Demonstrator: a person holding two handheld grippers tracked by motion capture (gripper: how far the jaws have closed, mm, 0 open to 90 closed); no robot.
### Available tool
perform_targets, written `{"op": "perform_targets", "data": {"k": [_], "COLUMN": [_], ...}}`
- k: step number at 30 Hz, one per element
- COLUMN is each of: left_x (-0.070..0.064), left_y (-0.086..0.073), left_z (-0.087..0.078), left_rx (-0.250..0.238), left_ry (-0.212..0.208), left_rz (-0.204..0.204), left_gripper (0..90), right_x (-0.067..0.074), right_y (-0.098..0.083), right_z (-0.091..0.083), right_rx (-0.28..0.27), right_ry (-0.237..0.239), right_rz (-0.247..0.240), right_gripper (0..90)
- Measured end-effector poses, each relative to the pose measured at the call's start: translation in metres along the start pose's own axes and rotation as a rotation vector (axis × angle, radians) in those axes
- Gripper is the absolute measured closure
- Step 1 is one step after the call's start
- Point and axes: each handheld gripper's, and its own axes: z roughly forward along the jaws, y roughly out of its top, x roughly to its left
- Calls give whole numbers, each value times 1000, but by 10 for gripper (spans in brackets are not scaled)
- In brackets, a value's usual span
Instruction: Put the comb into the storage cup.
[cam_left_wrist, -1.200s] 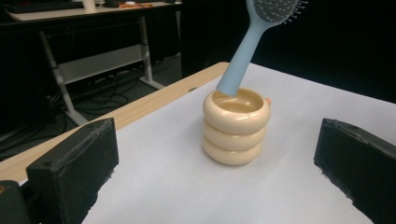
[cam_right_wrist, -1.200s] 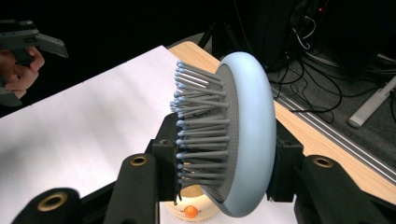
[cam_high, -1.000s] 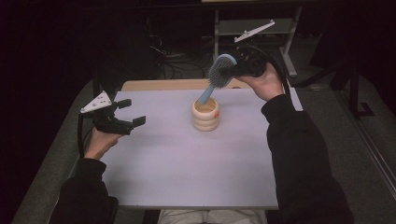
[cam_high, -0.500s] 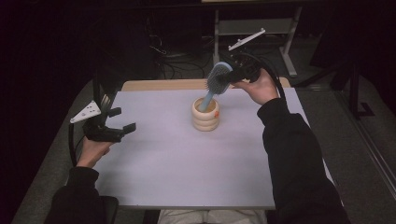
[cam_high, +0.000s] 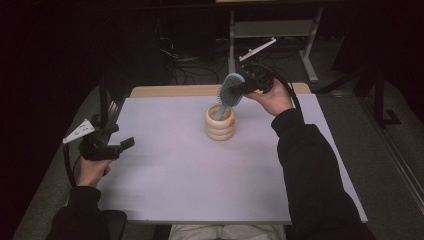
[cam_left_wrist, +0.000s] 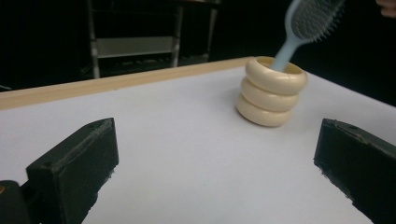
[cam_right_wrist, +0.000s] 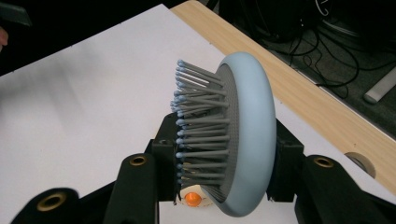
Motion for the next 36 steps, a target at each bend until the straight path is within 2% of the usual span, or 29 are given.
{"op": "perform_targets", "data": {"k": [2, 4, 9, 12, 15, 18, 22, 28, 31, 33, 36], "left_x": [2, 4, 3, 1, 0, -2, -4, -8, -9, -10, -9], "left_y": [-4, -9, -18, -23, -26, -28, -28, -28, -28, -28, -28], "left_z": [-4, -6, -6, -4, -3, -3, -1, 3, 5, 6, 6], "left_rx": [-14, -18, -12, -4, 41, 33, 41, 60, 62, 72, 87], "left_ry": [35, 53, 67, 51, 54, 55, 35, 17, 9, 14, 16], "left_rz": [9, 8, 12, -1, 10, 15, 15, 5, 7, 3, 3], "left_gripper": [0, 0, 0, 0, 0, 0, 0, 0, 0, 0, 0], "right_x": [0, -1, -2, -4, -5, -6, -8, -15, -17, -18, -17], "right_y": [-1, -4, -9, -12, -15, -18, -22, -24, -25, -25, -25], "right_z": [2, 5, 10, 13, 16, 21, 26, 27, 28, 28, 27], "right_rx": [3, 5, 8, 5, -3, -4, 1, -15, -18, -15, 6], "right_ry": [-2, 3, 10, 14, 25, 36, 38, 42, 42, 48, 25], "right_rz": [5, 7, 20, 27, 44, 51, 63, 118, 151, 156, 131], "right_gripper": [550, 551, 550, 549, 548, 547, 546, 532, 500, 470, 416]}}
